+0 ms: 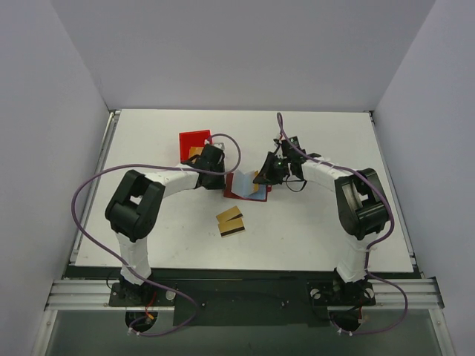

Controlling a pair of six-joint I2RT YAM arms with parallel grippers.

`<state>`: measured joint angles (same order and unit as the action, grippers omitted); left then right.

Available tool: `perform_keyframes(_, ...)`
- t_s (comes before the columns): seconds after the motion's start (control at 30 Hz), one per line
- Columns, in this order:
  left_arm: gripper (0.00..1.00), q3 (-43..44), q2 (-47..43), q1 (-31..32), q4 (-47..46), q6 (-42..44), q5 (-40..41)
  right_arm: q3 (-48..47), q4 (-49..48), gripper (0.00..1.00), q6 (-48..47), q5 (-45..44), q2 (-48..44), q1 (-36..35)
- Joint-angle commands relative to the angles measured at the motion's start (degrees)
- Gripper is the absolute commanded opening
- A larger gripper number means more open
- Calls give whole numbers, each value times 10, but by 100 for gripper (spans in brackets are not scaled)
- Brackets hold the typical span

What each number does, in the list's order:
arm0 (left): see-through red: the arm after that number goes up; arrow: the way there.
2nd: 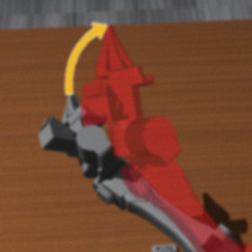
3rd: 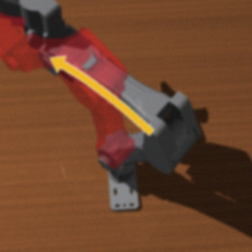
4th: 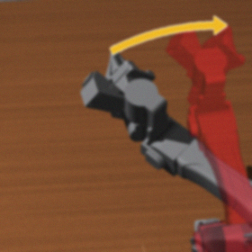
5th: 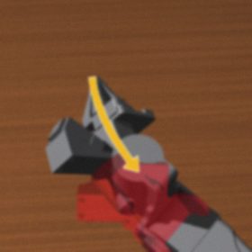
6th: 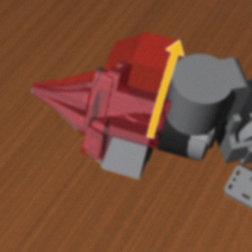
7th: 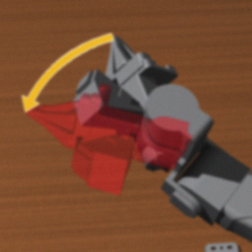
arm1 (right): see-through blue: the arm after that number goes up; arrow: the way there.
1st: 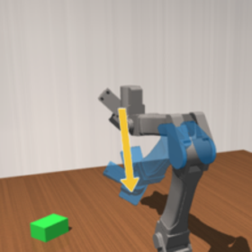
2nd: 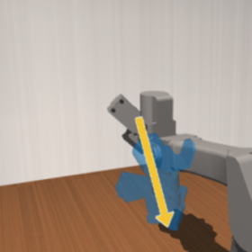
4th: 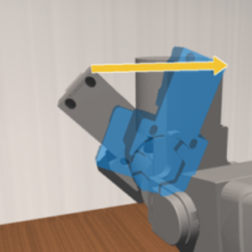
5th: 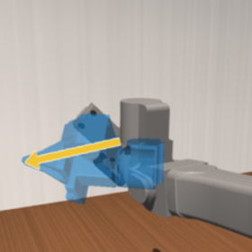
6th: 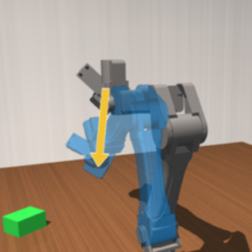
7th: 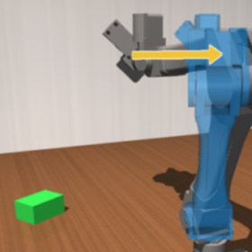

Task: Put the credit cards into the card holder
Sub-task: Insert the credit card into the card holder.

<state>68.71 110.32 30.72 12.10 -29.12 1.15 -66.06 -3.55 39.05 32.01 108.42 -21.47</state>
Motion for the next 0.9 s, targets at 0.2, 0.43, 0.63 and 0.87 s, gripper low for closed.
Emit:
perform_keyframes(0.2,0,21,31,21,5,10,-11,-31,7,0,-6,13,-27,-11)
perform_keyframes(0.43,0,23,34,35,-1,9,-33,-35,11,0,-7,14,-24,-16)
perform_keyframes(0.63,0,27,38,39,-3,6,-45,-45,12,0,-8,17,-13,-19)
perform_keyframes(0.87,0,25,25,32,15,-4,-17,-51,17,0,-4,-2,19,-23)
